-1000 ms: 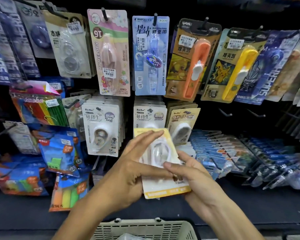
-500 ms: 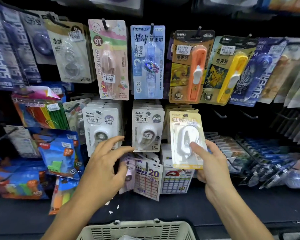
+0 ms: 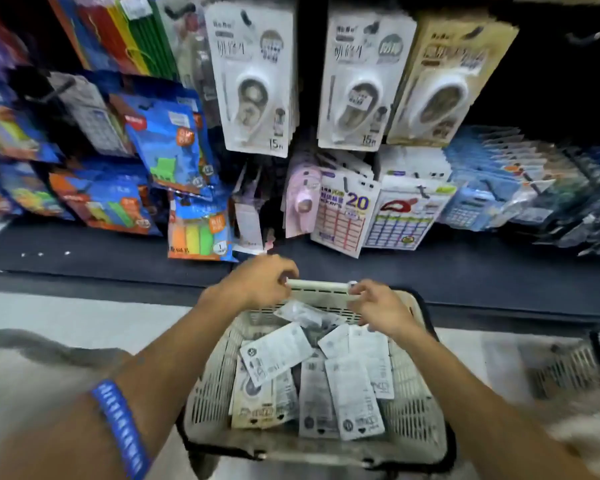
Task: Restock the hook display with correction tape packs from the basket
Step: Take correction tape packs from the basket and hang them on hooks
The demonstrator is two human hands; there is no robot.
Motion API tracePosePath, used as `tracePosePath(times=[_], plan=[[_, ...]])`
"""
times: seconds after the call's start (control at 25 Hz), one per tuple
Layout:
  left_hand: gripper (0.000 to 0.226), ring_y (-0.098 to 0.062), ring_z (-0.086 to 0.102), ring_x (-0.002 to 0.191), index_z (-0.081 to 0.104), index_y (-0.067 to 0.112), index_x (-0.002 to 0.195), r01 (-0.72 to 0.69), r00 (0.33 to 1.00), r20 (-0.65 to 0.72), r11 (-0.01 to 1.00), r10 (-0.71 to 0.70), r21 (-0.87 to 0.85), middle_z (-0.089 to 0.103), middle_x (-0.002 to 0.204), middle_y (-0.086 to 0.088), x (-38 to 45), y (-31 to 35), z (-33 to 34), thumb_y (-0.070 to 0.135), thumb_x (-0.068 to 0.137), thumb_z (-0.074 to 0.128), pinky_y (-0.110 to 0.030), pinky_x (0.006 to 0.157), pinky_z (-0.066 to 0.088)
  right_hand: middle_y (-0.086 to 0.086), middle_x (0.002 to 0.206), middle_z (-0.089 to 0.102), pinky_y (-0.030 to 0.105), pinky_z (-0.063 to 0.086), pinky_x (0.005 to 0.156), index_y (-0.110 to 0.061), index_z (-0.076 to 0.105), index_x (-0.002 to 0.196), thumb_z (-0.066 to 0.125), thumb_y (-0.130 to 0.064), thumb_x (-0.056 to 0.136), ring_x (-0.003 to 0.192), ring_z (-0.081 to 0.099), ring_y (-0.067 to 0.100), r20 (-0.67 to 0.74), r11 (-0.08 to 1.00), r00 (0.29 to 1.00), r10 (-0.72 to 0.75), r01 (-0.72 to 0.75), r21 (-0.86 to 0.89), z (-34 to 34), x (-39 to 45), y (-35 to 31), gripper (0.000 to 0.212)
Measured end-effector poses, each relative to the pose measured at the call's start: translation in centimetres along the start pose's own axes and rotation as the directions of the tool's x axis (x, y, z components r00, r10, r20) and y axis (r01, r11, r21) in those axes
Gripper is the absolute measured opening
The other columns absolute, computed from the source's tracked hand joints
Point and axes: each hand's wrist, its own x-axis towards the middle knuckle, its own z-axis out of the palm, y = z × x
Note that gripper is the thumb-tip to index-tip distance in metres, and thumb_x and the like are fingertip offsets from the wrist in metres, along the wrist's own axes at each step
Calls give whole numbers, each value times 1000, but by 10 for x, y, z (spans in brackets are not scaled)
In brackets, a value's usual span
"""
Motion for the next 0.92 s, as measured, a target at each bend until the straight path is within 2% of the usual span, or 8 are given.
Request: tracePosePath(times=[0.12,0.24,0.36,0.48,0.6,0.68,0.8,0.92], plan=[[36,-18,65,99,67,18,124,339,925,226,931,-304,-137,69,118,-2,-33,-63,108,11,88,64,-18,72,49,11,118,65,21,42,57,-18,59,113,68,-24,93,82,59,21,213,934,959,187,-107,-341,54,7,82,23],[47,-20,65,109,60,18,132,548,817,316,819,-482,-168,65,132,-3,-58,-101,181,11,86,63,-26,81,51,6,115,63,25,47,69,-16,60,120,67,-25,91,93,64,21,193,858,923,334,-213,-468,88,12,140,31],[63,-24,61,116,45,19,146,532,845,212,808,-491,-253,59,134,-4,-39,-108,199,9,86,62,-33,84,57,2,118,69,28,54,79,-21,60,123,64,-20,93,91,64,17,140,915,967,214,-149,-374,120,29,140,31],[70,-31,54,128,35,16,152,454,891,107,858,-442,-238,50,145,-8,-1,-111,192,10,89,64,-45,98,54,0,135,61,35,51,96,-26,48,140,69,-22,91,114,61,21,55,949,996,-64,78,-306,156,54,109,54],[71,-30,63,118,37,19,153,476,871,194,872,-450,-115,57,141,-13,23,-127,193,4,90,65,-42,92,58,3,165,26,48,21,120,-27,27,155,72,-14,85,150,25,32,348,567,861,-372,507,-649,184,77,93,85],[61,-25,71,101,53,17,141,517,824,332,849,-459,-110,69,122,-13,25,-136,198,-2,85,68,-34,81,60,5,170,5,51,3,124,-26,11,160,73,-11,85,156,4,32,525,399,806,-274,592,-700,188,86,94,98],[53,-25,71,100,60,9,131,623,759,476,710,-445,-328,72,116,-16,24,-145,199,-7,82,72,-32,83,58,4,170,-10,55,8,123,-30,-4,161,74,-7,84,156,-3,33,624,327,775,-98,617,-716,183,94,109,112],[42,-29,69,102,63,11,126,622,782,271,672,-562,-402,65,124,-14,25,-146,198,-5,87,61,-39,77,62,4,170,-13,58,12,123,-31,-8,160,72,-3,84,156,-4,34,681,238,731,-48,670,-703,180,96,116,115]])
